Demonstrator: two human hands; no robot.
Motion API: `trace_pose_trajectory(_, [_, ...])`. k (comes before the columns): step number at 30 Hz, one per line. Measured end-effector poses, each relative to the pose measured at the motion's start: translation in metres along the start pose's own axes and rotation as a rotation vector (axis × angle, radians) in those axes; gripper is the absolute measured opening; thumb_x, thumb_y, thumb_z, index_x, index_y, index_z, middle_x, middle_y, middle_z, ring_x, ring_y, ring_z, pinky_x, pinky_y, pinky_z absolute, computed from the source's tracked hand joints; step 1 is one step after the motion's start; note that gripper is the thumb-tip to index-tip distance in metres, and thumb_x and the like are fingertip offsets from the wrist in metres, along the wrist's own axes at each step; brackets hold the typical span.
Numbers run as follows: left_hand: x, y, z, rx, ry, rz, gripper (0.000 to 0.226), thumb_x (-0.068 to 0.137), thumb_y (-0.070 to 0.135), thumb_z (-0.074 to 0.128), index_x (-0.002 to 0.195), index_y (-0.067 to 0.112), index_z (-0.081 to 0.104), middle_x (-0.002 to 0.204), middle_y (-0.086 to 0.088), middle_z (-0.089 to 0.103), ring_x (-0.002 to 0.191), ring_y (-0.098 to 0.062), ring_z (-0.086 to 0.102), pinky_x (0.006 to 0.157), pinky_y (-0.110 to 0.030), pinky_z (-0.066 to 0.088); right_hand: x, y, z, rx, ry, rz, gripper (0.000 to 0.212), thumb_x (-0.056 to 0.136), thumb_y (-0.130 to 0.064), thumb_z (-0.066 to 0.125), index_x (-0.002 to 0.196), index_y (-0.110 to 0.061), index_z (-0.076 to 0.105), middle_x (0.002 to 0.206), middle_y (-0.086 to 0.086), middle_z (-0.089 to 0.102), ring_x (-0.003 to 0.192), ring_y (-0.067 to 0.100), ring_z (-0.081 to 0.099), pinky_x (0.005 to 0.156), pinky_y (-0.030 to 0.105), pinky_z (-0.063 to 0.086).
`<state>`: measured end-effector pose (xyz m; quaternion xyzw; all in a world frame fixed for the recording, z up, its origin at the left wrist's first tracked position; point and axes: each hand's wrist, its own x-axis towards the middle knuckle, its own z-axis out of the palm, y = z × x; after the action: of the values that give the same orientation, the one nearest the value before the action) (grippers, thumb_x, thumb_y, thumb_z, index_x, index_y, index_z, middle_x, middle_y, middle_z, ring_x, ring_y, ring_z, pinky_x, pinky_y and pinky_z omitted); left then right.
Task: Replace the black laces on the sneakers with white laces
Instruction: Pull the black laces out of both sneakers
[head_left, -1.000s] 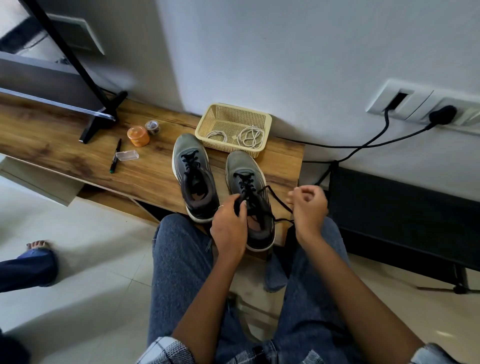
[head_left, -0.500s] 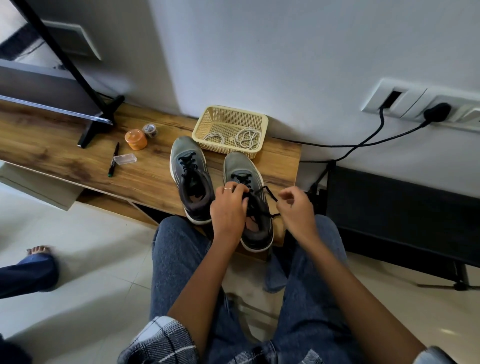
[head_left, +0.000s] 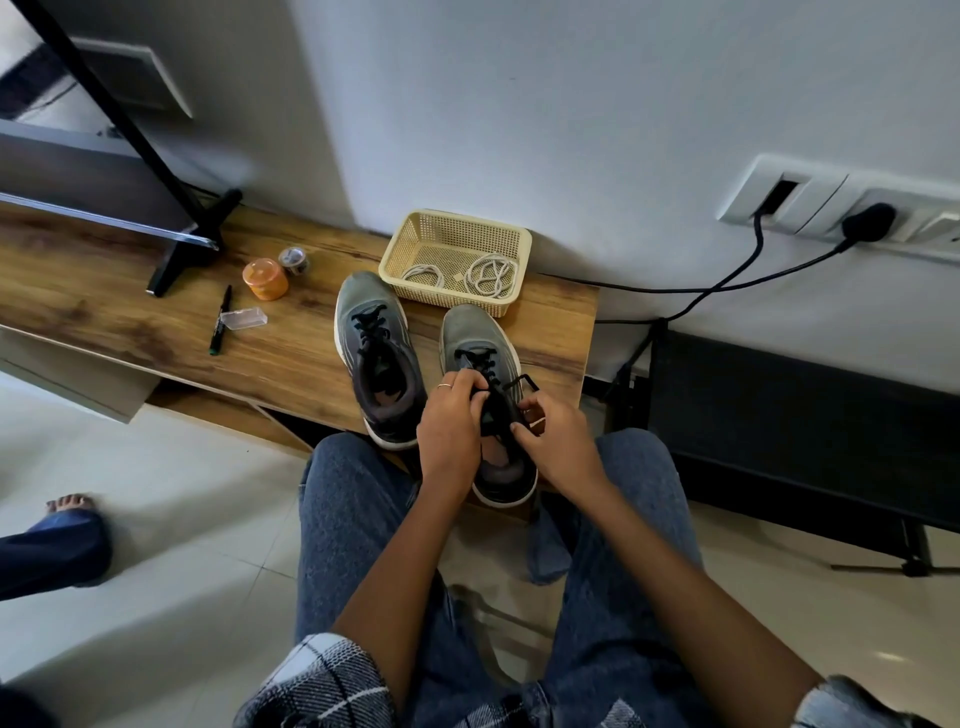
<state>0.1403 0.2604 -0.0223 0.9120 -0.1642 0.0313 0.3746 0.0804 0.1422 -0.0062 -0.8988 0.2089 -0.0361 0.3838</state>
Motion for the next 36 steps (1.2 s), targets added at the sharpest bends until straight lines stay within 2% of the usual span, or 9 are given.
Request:
trace_pose_trajectory(5, [0.001, -0.003, 0.0, -0.059, -0.005, -0.049, 0.007, 0.092, 0.014, 0.055, 0.097, 0.016, 0.059, 0.098, 0.0, 0.061, 0.088, -0.019, 0.058, 0.071, -0.042, 0.049, 0.001, -0.002, 0.001, -0.02, -0.007, 0.01, 0.019, 0.081, -0.018, 0.068, 0.099, -0.011, 0.064, 0.095, 0.005, 0.067, 0.086, 0.021, 0.062, 0.076, 0.038, 0.052])
trace_pose_trajectory(11, [0.004, 0.002, -0.004, -0.046, -0.03, -0.086, 0.006, 0.092, 0.017, 0.057, 0.097, 0.017, 0.06, 0.099, 0.001, 0.062, 0.089, -0.018, 0.058, 0.071, -0.039, 0.049, 0.0, -0.004, -0.008, -0.237, -0.116, 0.015, 0.031, 0.08, -0.036, 0.07, 0.1, -0.022, 0.052, 0.094, -0.003, 0.062, 0.089, 0.019, 0.059, 0.079, 0.04, 0.048])
trace_pose_trajectory(15, [0.009, 0.006, -0.006, -0.013, -0.079, -0.084, 0.006, 0.092, 0.021, 0.058, 0.098, 0.019, 0.059, 0.099, 0.001, 0.059, 0.086, -0.018, 0.057, 0.068, -0.033, 0.045, -0.01, -0.008, -0.013, -0.313, -0.029, -0.027, 0.015, 0.085, -0.029, 0.066, 0.092, -0.02, 0.056, 0.086, -0.004, 0.063, 0.089, 0.02, 0.06, 0.077, 0.034, 0.041])
trace_pose_trajectory(17, [0.011, 0.006, -0.006, -0.003, -0.106, -0.088, 0.007, 0.092, 0.022, 0.059, 0.098, 0.019, 0.06, 0.1, 0.001, 0.058, 0.087, -0.018, 0.056, 0.068, -0.031, 0.042, -0.014, -0.014, -0.012, -0.243, -0.013, -0.036, 0.009, 0.084, -0.027, 0.066, 0.088, -0.02, 0.063, 0.082, -0.005, 0.064, 0.083, 0.018, 0.061, 0.074, 0.032, 0.044])
trace_pose_trajectory(20, [0.014, 0.004, -0.006, 0.022, -0.139, -0.086, 0.011, 0.092, 0.023, 0.059, 0.101, 0.019, 0.062, 0.103, -0.001, 0.057, 0.09, -0.02, 0.056, 0.069, -0.029, 0.039, -0.018, -0.021, -0.007, -0.122, -0.161, -0.087, 0.009, 0.086, -0.026, 0.064, 0.091, -0.021, 0.069, 0.085, -0.005, 0.066, 0.085, 0.015, 0.06, 0.077, 0.036, 0.049])
trace_pose_trajectory(23, [0.015, 0.003, -0.007, 0.039, -0.159, -0.068, 0.015, 0.093, 0.024, 0.057, 0.105, 0.018, 0.064, 0.106, -0.004, 0.057, 0.094, -0.021, 0.056, 0.069, -0.029, 0.039, -0.016, -0.02, -0.007, -0.235, -0.278, -0.164, 0.016, 0.09, -0.031, 0.057, 0.097, -0.026, 0.071, 0.103, -0.004, 0.06, 0.101, 0.018, 0.053, 0.085, 0.043, 0.045])
trace_pose_trajectory(28, [0.013, 0.003, -0.009, 0.044, -0.154, -0.047, 0.017, 0.095, 0.023, 0.053, 0.107, 0.016, 0.063, 0.106, -0.005, 0.055, 0.093, -0.022, 0.055, 0.07, -0.031, 0.04, 0.001, -0.017, -0.009, -0.115, -0.006, -0.059, 0.014, 0.089, -0.022, 0.057, 0.097, -0.016, 0.066, 0.1, 0.002, 0.061, 0.095, 0.018, 0.055, 0.078, 0.033, 0.044])
trace_pose_trajectory(31, [0.012, 0.003, -0.007, 0.067, -0.134, -0.028, 0.013, 0.096, 0.022, 0.051, 0.103, 0.014, 0.059, 0.102, -0.006, 0.054, 0.089, -0.024, 0.055, 0.066, -0.031, 0.038, 0.013, -0.012, -0.005, -0.177, -0.023, -0.024, 0.017, 0.089, -0.027, 0.061, 0.096, -0.012, 0.063, 0.093, 0.004, 0.062, 0.088, 0.02, 0.057, 0.069, 0.031, 0.041])
trace_pose_trajectory(36, [0.012, 0.002, -0.006, 0.08, -0.12, 0.01, 0.008, 0.096, 0.018, 0.049, 0.097, 0.01, 0.052, 0.094, -0.008, 0.051, 0.081, -0.028, 0.053, 0.063, -0.037, 0.042, 0.019, -0.013, 0.0, -0.209, -0.041, -0.016, 0.019, 0.09, -0.025, 0.06, 0.078, -0.011, 0.057, 0.078, 0.008, 0.062, 0.074, 0.023, 0.058, 0.059, 0.033, 0.041])
